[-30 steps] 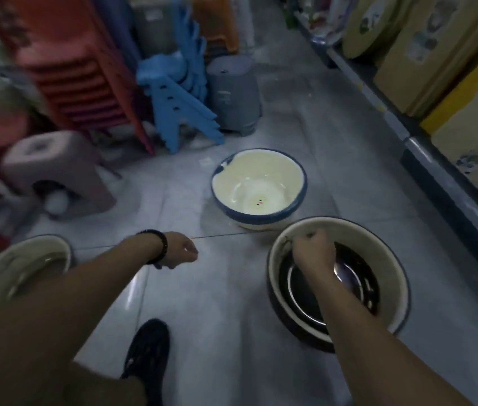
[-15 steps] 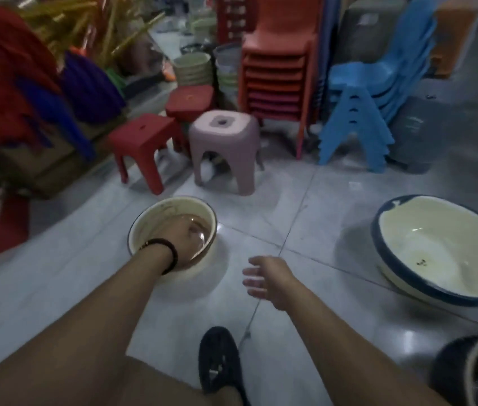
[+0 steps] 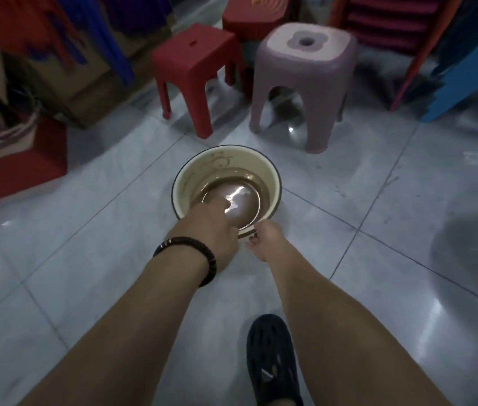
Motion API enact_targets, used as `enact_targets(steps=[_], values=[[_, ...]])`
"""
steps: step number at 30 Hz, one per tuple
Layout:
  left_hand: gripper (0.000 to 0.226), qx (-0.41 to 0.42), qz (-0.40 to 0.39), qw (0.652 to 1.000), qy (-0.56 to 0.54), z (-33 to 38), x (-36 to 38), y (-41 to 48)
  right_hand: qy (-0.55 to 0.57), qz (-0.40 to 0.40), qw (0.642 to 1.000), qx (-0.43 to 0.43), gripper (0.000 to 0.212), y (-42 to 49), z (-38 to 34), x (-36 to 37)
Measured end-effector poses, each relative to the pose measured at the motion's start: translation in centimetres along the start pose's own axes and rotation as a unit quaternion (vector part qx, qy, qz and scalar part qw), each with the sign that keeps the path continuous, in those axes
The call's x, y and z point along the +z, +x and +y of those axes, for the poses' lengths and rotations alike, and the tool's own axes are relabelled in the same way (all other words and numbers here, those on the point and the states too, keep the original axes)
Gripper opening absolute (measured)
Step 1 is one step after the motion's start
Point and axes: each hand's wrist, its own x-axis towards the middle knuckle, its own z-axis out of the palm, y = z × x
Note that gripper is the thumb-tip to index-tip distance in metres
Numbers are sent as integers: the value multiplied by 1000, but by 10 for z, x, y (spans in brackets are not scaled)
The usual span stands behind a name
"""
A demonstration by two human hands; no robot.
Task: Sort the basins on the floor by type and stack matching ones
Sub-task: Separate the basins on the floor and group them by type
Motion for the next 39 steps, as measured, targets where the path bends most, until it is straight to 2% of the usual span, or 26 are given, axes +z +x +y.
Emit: enact_targets(steps=[5, 10, 13, 15, 20, 23, 24, 26, 29, 30, 32, 36, 39], values=[[41, 17, 14, 1000, -11, 12, -2, 4, 73, -36, 997, -8, 23, 4, 0, 0], [49, 7, -22, 1000, 4, 22, 0, 2, 53, 54, 994, -76, 21, -29, -18, -29], [60, -7, -30, 1000, 1, 27, 3, 5, 24, 57, 991, -116, 15, -66, -34, -72], [69, -19, -39, 999, 18, 30, 6, 3, -8, 47, 988, -150, 18, -101, -47, -110], [75, -64, -18, 997, 46, 58, 21, -28, -76, 56, 971, -221, 18, -204, -83, -227], [84, -34, -13, 999, -28, 91, 25, -51, -81, 57, 962, -253, 18, -271, -95, -299], [81, -18, -15, 997, -70, 104, 26, -58, -80, 59, 960, -261, 18, -293, -97, -321], [62, 2, -31, 983, -180, 135, 27, -80, -81, 69, 954, -281, 17, -339, -94, -366], [9, 4, -133, 949, -287, 184, 38, -125, -96, 132, 940, -300, 11, -401, -83, -436], [4, 16, -168, 941, -292, 200, 44, -141, -97, 164, 934, -304, 9, -416, -77, -462], [11, 53, -207, 935, -284, 237, 61, -167, -97, 222, 918, -314, 11, -444, -62, -512], [12, 129, -200, 936, -259, 321, 106, -223, -54, 333, 887, -315, 9, -484, -13, -604], [16, 177, -204, 934, -233, 371, 143, -258, -34, 415, 873, -254, 20, -493, 34, -665]])
